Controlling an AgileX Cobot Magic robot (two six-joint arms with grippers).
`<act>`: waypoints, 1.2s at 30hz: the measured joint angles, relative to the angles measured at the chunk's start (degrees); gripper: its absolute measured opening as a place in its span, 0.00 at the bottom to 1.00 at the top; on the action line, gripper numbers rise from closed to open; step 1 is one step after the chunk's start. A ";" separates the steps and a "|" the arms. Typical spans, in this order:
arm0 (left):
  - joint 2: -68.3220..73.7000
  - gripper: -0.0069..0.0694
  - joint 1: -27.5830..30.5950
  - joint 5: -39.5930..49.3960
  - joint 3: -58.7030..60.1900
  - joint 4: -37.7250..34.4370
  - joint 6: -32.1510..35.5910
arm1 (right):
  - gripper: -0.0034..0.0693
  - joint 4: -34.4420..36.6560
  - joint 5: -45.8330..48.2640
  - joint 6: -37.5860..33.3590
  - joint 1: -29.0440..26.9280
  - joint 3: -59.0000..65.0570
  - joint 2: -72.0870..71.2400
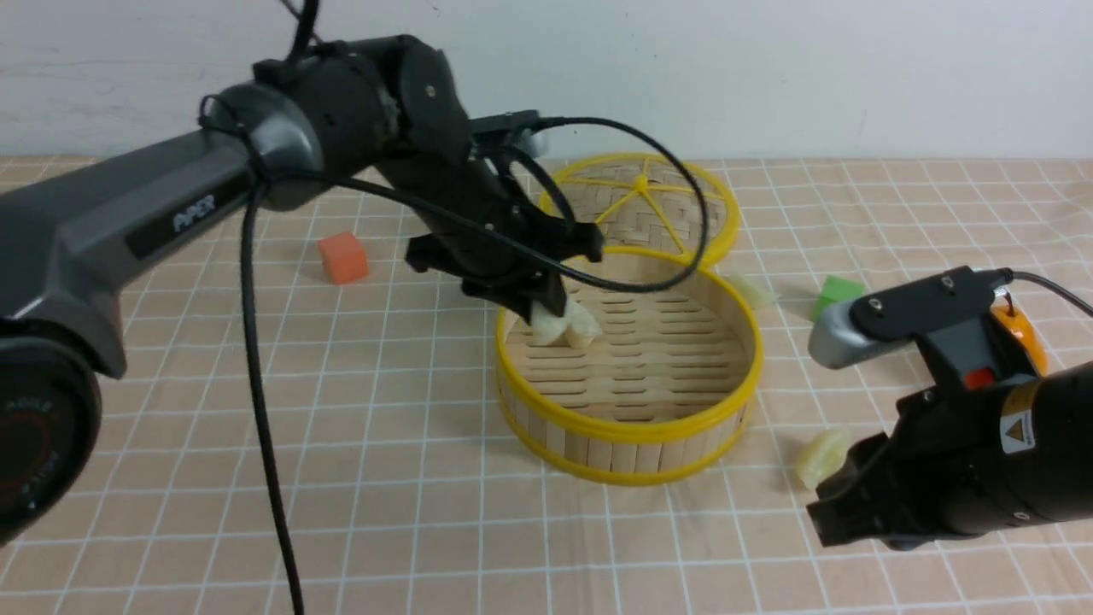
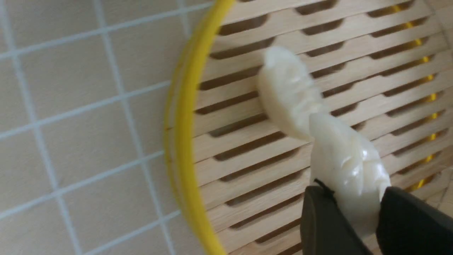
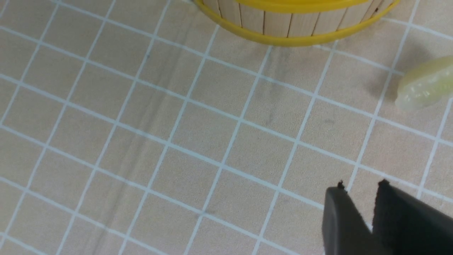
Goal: Put the dumplings into the steamer on the table with the brown tablecloth.
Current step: 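Place the dumpling into the bamboo steamer basket with the left gripper, then reach for and grasp a dumpling lying on the table beside the steamer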
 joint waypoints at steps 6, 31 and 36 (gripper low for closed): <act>3.78 0.35 -3.13 -1.27 0.00 5.44 1.01 | 0.26 0.03 0.70 0.00 0.00 0.00 0.00; 4.77 0.56 -3.35 19.38 -23.10 7.58 -3.94 | 0.28 -1.53 0.09 0.00 0.00 0.00 0.35; -7.63 0.41 -3.42 20.18 -23.79 8.05 -5.38 | 0.30 -1.68 0.33 -0.04 0.00 0.00 1.33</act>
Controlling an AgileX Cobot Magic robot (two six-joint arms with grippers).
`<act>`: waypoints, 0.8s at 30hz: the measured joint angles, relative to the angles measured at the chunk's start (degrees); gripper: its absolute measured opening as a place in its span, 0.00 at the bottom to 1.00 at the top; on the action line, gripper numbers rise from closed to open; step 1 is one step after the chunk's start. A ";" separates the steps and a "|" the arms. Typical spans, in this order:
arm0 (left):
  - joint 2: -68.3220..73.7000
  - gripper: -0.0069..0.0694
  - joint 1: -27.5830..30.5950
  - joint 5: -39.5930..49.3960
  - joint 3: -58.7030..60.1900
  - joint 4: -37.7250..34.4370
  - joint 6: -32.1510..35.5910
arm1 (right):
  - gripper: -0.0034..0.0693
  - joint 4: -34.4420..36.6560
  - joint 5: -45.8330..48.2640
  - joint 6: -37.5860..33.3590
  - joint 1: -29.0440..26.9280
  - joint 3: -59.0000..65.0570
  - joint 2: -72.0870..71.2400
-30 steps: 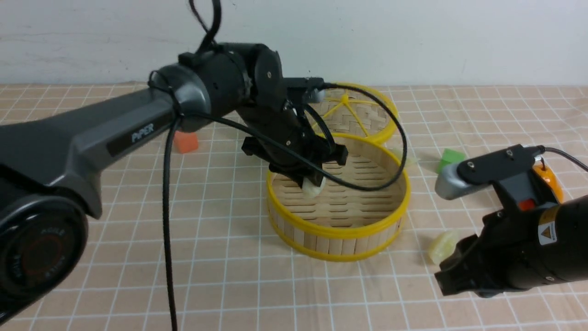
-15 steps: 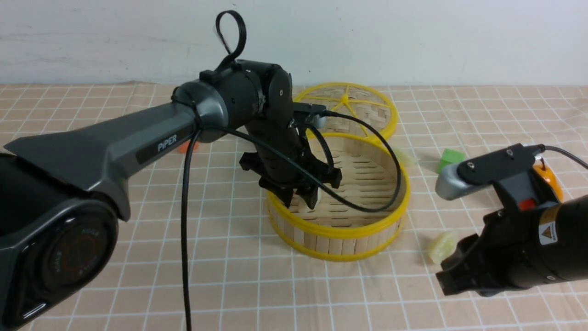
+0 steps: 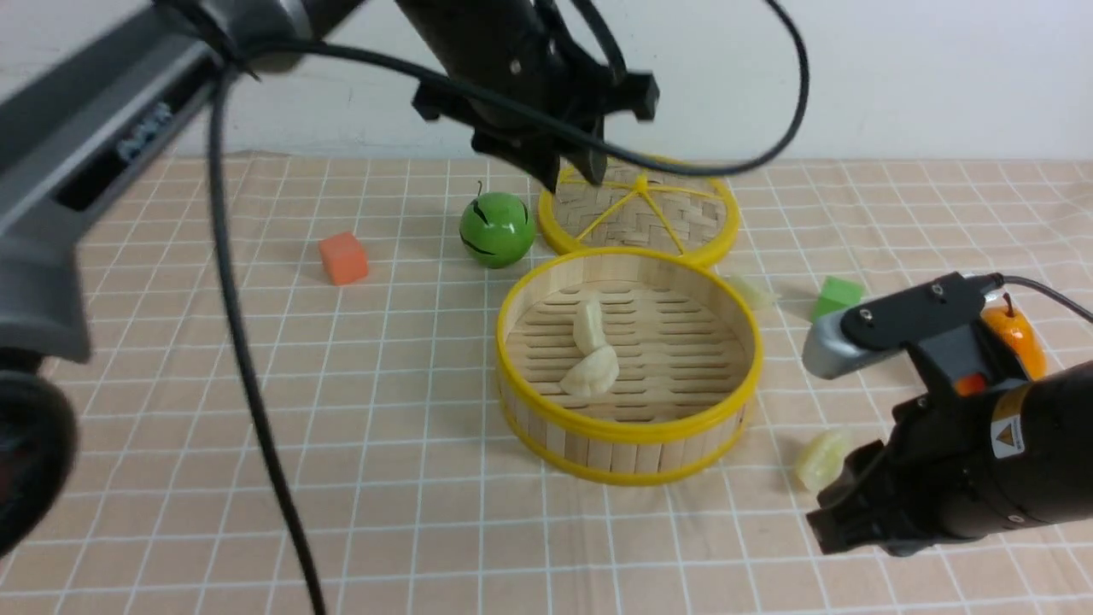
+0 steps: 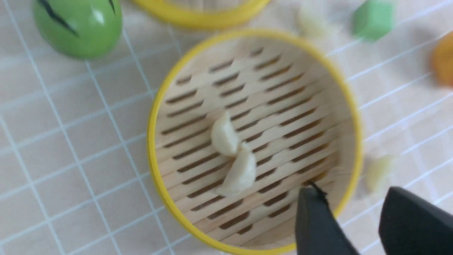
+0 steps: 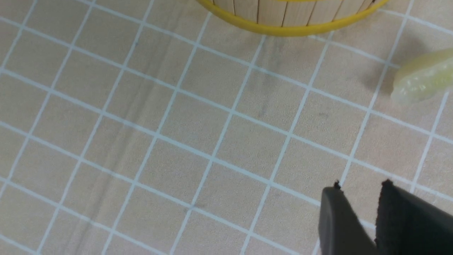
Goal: Put the dumplings into the steamer on the table with the brown tablecloth.
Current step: 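Reach for and grasp a dumpling lying on the table beside the steamer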
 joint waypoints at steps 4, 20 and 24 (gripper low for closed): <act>-10.61 0.35 0.00 0.00 1.90 3.86 0.41 | 0.30 0.00 0.11 0.00 0.00 0.00 0.11; -42.17 0.33 0.00 -6.74 55.27 28.04 -6.31 | 0.34 -2.80 -1.30 0.31 -0.85 0.18 1.77; -51.51 0.33 0.00 -14.41 66.58 29.09 -6.37 | 0.35 -3.94 -1.17 1.57 -4.82 0.02 1.77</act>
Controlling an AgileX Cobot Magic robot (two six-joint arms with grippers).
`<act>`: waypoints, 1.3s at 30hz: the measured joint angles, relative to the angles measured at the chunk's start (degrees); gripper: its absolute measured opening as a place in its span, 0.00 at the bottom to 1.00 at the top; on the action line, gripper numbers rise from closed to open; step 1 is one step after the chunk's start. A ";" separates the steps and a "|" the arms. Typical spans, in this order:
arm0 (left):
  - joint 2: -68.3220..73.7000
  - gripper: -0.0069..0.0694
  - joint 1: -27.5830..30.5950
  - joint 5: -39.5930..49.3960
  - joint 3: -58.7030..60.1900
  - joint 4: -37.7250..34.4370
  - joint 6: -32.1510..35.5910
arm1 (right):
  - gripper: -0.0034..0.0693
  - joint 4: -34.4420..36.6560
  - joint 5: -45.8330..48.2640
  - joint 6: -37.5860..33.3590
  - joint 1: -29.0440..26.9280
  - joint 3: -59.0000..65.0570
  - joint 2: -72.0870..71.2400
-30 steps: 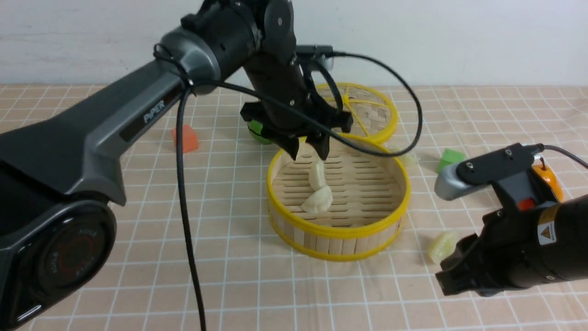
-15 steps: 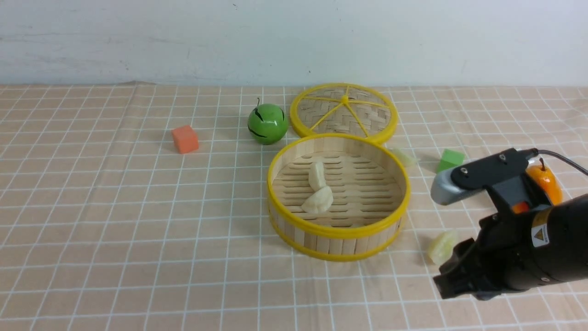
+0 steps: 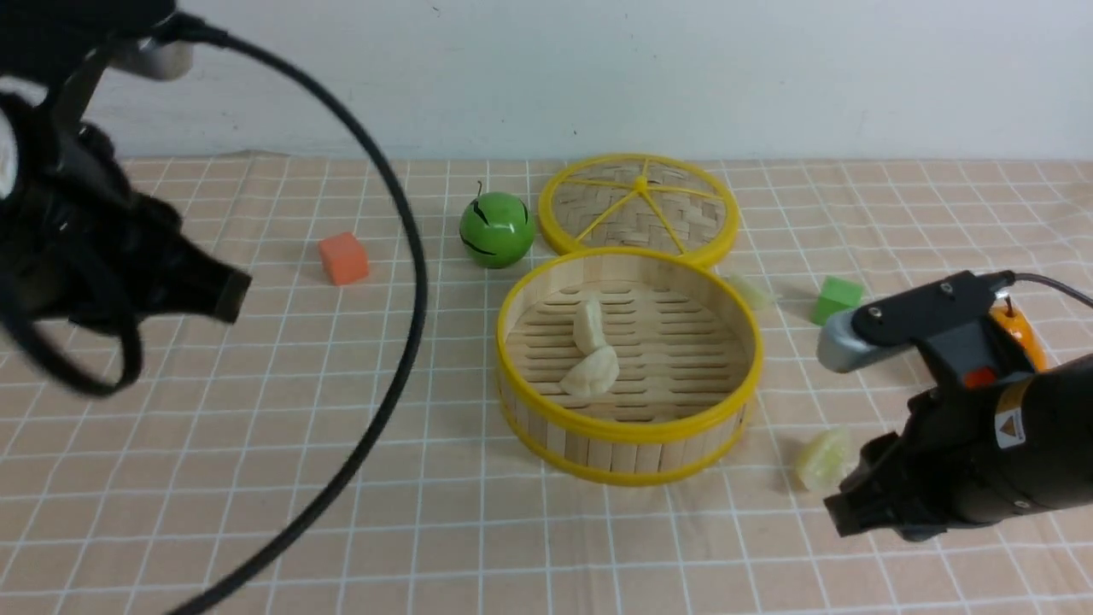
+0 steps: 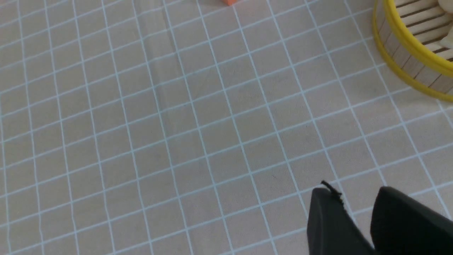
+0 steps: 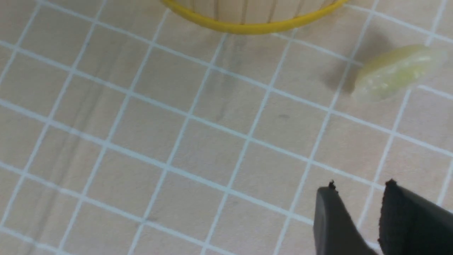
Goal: Put the dumplings into the steamer on the table with the brown tablecloth.
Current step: 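Reach for and grasp a dumpling lying on the table beside the steamer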
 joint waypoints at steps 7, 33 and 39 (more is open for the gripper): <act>-20.51 0.33 0.00 -9.63 17.19 1.37 -0.10 | 0.36 -0.33 3.32 0.84 -10.37 -9.11 2.60; -36.11 0.07 0.00 -34.04 48.45 5.37 -3.37 | 0.55 3.39 9.22 -4.14 -12.27 -69.90 57.58; -36.11 0.07 0.00 -34.63 49.11 10.79 -3.37 | 0.55 7.39 8.53 -8.08 -12.52 -73.20 64.00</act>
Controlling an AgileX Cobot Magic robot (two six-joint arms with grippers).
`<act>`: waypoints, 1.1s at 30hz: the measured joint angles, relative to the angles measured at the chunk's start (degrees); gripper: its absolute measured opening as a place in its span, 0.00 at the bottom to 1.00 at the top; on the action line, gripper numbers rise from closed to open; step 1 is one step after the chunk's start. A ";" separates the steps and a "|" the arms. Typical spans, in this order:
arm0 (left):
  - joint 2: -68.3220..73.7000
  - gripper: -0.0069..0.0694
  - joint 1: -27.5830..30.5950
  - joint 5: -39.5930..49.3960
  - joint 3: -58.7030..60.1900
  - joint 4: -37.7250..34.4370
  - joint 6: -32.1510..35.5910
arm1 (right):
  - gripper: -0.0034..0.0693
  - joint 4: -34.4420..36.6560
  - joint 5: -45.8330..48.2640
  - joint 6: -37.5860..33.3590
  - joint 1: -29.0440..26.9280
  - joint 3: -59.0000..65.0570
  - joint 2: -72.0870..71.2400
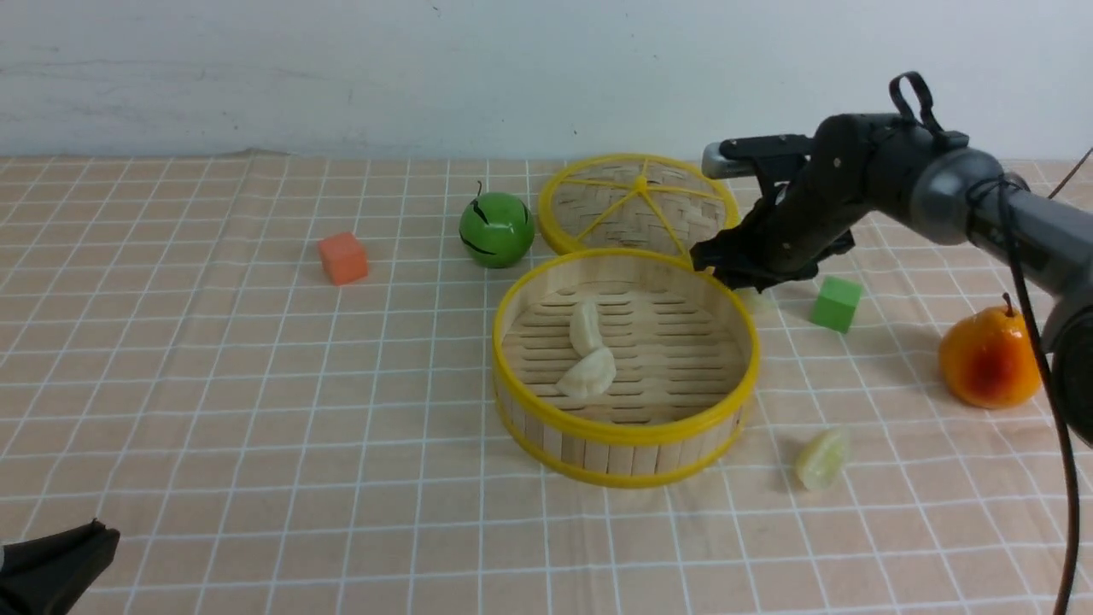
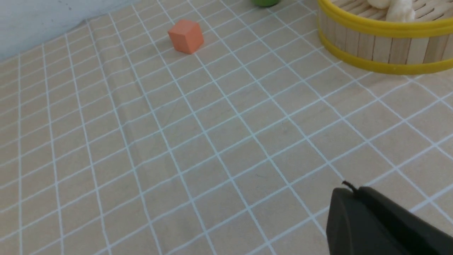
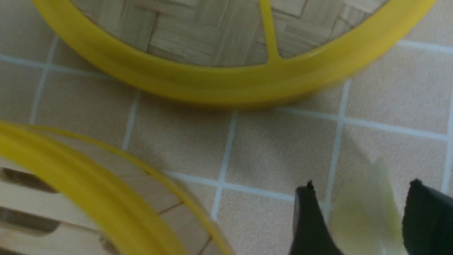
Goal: Put the dumplings into the steamer on the table with the brown tablecloth.
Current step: 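Reach for and grasp a dumpling lying on the table beside the steamer, then place the dumpling in the bamboo steamer basket with the right gripper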
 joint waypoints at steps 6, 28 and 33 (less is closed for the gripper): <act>0.00 0.07 0.00 -0.96 0.00 1.54 0.00 | 0.45 -0.73 -0.98 -0.67 0.00 -0.05 1.23; 0.00 0.07 0.00 -2.25 0.00 1.96 0.00 | 0.37 9.63 15.53 -1.69 1.12 -6.56 -8.06; 0.00 0.07 0.00 -2.61 0.00 1.96 0.00 | 0.37 12.98 19.26 -2.07 4.10 -6.56 -4.74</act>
